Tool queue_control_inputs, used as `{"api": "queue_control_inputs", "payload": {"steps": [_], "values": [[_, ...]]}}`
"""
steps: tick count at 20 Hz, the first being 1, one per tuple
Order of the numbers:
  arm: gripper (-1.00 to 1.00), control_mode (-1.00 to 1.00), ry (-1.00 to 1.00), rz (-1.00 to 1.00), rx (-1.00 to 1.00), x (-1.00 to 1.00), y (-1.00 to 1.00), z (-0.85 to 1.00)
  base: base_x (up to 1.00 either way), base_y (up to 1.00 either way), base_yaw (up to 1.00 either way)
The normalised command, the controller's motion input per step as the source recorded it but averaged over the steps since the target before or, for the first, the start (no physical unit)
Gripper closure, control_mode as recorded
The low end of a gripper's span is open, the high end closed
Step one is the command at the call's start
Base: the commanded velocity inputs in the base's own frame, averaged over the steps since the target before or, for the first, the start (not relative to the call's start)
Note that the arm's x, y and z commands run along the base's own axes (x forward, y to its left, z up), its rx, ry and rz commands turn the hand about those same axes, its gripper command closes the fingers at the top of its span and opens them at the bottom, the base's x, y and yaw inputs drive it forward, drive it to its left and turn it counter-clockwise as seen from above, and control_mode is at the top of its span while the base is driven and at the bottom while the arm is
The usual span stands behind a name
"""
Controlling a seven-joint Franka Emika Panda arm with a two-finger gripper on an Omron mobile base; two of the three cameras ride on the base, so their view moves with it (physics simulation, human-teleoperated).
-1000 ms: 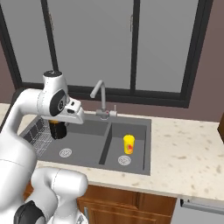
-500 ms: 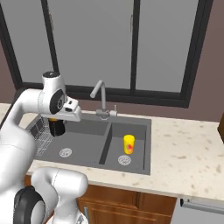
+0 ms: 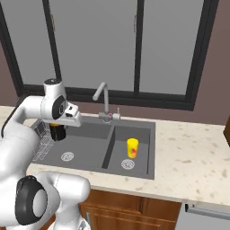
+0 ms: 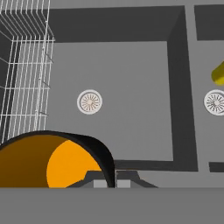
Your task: Place the mug in the left basin and the cup in the right basin of the sink.
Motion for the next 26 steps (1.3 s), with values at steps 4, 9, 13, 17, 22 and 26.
{"api": "queue_control_inputs", "payload": {"steps": [4,9,13,17,22,26], "values": [[1.00,-1.00,0.00,-0.01,0.00,0.21,0.17,-0.41,0.00,0.00,0.00],[1.00,-1.00,0.00,-0.01,0.00,0.24,0.06,-0.43,0.00,0.00,0.00],[1.00,-1.00,0.00,0.00,0.00,0.30,0.00,-0.33,0.00,0.00,0.00],[1.00,-1.00,0.00,0.00,0.00,0.32,0.00,-0.28,0.00,0.00,0.00],[1.00,-1.00,0.00,-0.01,0.00,0.41,0.00,-0.23,0.00,0.00,0.00],[1.00,-1.00,0.00,-0.01,0.00,0.42,0.00,-0.23,0.00,0.00,0.00]]}}
